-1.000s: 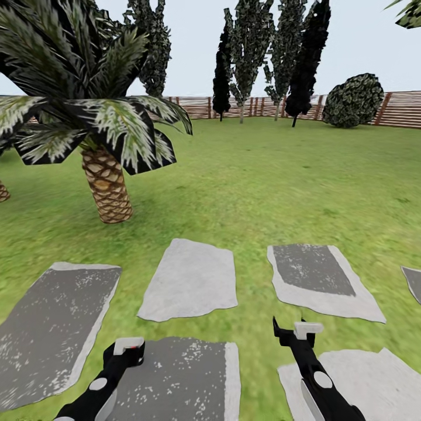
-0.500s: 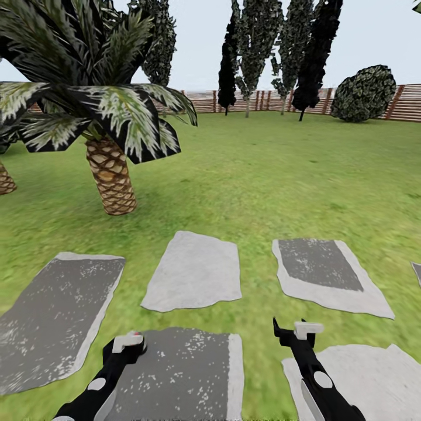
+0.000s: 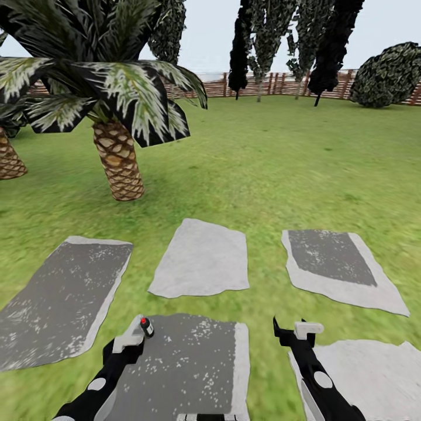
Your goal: In the garden, pick up the pesticide atomizer on the floor and spray pesticide onto both trees until each tree trunk is fully covered.
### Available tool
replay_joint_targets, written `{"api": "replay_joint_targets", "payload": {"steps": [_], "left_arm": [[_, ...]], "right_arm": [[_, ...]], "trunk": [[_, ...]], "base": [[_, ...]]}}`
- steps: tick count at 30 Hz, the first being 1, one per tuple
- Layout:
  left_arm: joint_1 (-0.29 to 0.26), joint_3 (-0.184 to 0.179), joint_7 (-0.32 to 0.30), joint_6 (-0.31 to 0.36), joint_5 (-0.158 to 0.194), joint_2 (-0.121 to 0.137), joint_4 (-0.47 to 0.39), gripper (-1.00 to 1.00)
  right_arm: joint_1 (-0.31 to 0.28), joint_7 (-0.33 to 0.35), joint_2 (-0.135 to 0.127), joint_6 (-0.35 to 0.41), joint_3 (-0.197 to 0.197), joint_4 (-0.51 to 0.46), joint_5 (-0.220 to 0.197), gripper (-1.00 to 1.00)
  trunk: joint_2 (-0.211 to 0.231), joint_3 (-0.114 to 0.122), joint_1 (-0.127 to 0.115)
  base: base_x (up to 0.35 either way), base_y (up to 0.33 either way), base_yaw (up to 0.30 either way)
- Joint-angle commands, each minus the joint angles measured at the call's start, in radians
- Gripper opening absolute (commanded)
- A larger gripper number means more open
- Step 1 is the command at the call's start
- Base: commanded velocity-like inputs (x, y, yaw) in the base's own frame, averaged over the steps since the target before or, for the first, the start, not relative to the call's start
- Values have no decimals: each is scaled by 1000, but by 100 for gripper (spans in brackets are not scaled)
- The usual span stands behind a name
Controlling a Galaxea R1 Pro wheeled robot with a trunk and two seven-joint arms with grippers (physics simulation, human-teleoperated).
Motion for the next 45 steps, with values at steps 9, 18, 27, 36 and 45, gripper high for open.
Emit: {"api": "replay_joint_targets", "payload": {"steps": [9,18,27,36,45], "left_arm": [[0,0,0,0,0,0,0,100],[0,-1,0,-1,0,-1,0,100],[0,-1,0,-2,0,-2,0,100],[0,-3,0,-8,0,-2,-3,100],[-13,-10,0,-6,-1,-3,-7,100]], "right_arm": [[0,0,0,0,0,0,0,100],[0,-1,-1,0,-1,-1,0,100],[0,-1,-1,0,-1,-3,0,100],[0,-1,0,-1,1,-5,-1,100],[0,-2,-1,0,-1,-5,-2,100]], "trunk": [[-2,-49,4],[-4,-98,8],[-6,-147,12],[-8,-172,14],[-8,-187,15]], "base": [[0,0,113],[0,0,56],[0,0,-93],[0,0,-36],[0,0,-94]]}}
